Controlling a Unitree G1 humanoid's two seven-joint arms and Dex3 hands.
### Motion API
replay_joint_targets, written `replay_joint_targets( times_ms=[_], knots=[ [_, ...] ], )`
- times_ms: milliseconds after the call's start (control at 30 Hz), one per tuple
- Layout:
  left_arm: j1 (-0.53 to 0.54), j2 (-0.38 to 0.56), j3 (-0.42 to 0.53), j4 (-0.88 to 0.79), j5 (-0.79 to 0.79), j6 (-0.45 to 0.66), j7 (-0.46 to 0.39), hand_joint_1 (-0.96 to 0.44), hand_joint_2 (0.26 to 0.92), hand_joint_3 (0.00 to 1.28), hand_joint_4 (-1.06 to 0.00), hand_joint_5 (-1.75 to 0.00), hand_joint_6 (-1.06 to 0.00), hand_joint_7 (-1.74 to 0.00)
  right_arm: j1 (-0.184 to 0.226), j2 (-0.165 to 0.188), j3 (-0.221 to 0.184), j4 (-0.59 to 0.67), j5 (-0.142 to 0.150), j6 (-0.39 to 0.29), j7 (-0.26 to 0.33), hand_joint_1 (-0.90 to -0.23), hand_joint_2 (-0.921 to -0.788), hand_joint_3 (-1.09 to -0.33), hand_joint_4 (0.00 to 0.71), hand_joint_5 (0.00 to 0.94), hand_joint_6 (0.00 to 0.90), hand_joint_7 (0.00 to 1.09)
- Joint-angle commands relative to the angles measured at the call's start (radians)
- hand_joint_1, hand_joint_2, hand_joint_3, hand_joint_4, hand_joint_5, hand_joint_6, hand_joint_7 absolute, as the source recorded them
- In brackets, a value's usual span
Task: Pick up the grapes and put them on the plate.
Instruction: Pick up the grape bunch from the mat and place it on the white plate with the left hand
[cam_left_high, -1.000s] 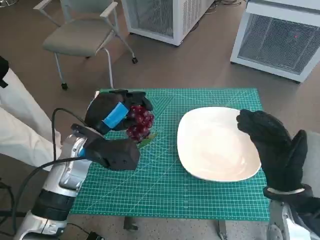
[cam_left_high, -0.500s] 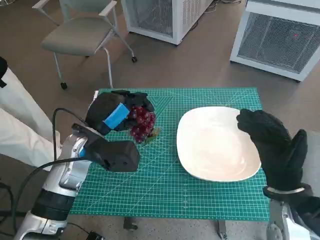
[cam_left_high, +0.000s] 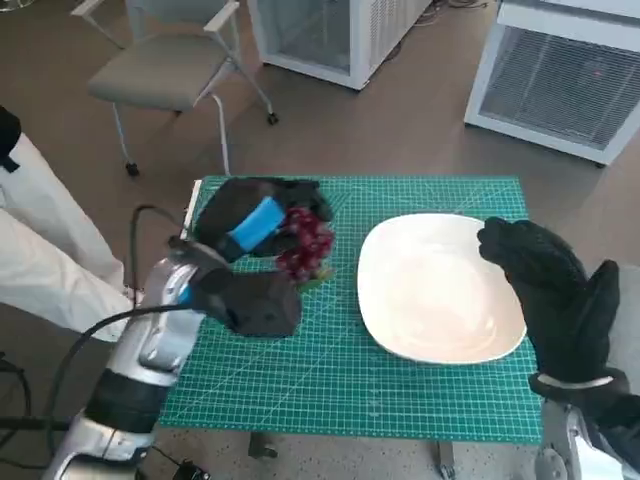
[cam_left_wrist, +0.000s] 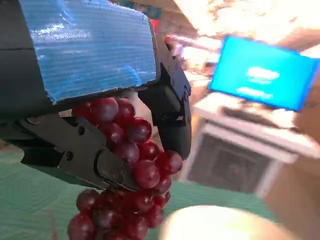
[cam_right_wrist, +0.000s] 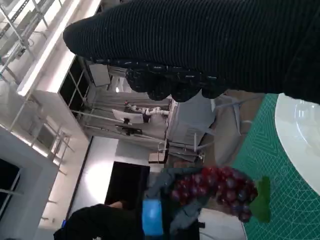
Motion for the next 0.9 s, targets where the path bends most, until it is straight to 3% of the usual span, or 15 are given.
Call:
replay_joint_targets(
  times_ms=[33, 533, 733, 900],
  knots=[
    [-0.125, -0.061, -0.031, -0.049, 0.012, -0.004, -0.017, 0.00, 0.898, 0.01, -0.80, -1.07, -0.74, -1.03, 0.017, -0.002, -0.001, 0.000, -0.008, 0.007, -0.007, -0.346, -0.921, -0.622, 0.389, 0.856, 0.212, 1.03],
    [-0.296, -0.202, -0.087, 0.172, 0.034, -0.085, 0.056, 0.00, 0.899, 0.03, -0.74, -1.16, -0.75, -1.00, 0.049, -0.001, -0.012, -0.038, 0.004, 0.020, -0.012, -0.347, -0.921, -0.622, 0.392, 0.854, 0.213, 1.03],
    [-0.336, -0.246, -0.105, 0.256, 0.037, -0.078, 0.062, 0.00, 0.888, 0.06, -0.67, -1.33, -0.83, -0.80, 0.061, -0.002, -0.017, -0.051, 0.008, 0.024, -0.017, -0.351, -0.921, -0.623, 0.392, 0.856, 0.213, 1.03],
    [-0.345, -0.288, -0.097, 0.312, 0.011, -0.069, 0.062, 0.00, 0.887, 0.06, -0.71, -1.17, -0.76, -1.00, 0.064, -0.002, -0.020, -0.052, 0.009, 0.024, -0.021, -0.352, -0.921, -0.624, 0.390, 0.858, 0.212, 1.03]
  ],
)
